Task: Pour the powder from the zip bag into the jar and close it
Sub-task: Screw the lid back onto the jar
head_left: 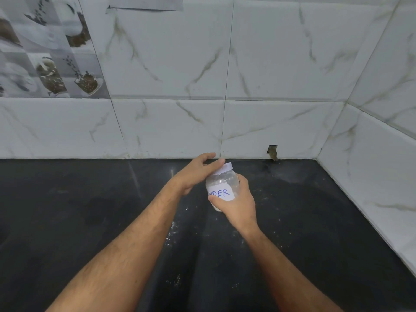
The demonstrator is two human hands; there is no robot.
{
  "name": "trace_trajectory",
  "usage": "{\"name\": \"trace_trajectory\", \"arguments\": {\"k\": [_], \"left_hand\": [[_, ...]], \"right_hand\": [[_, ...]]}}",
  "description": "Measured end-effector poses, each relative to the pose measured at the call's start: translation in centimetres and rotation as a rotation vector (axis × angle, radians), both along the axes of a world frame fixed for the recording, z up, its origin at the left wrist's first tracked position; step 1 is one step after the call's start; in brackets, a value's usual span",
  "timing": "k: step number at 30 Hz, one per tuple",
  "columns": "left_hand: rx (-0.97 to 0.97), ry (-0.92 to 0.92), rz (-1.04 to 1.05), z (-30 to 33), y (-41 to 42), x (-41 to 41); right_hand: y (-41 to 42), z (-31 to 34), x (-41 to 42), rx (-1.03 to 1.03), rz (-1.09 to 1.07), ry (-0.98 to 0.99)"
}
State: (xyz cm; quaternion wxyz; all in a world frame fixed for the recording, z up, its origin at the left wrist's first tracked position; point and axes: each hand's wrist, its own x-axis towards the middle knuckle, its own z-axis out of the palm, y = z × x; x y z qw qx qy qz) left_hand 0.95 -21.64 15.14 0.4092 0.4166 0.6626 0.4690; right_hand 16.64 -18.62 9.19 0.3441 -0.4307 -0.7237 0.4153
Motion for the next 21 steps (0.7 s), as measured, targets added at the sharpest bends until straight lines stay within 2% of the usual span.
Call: {"name": "trace_trajectory", "arguments": {"k": [6, 14, 21], "left_hand": [[-0.069, 0.176, 0.132, 0.2, 1.4, 1.3], [0.030, 0.209, 0.146, 0.4, 1.5, 2.3], [0.081, 0.165, 0.160, 0.3, 1.2, 2.0]], "right_hand": [[-0.4, -0.1, -0.4, -0.075, 0.044, 0.018], [0.9, 0.4, 0.5, -0.119, 0.141, 0.077], [1.7, 0.1, 0.1, -0.130, 0.199, 0.109]]}}
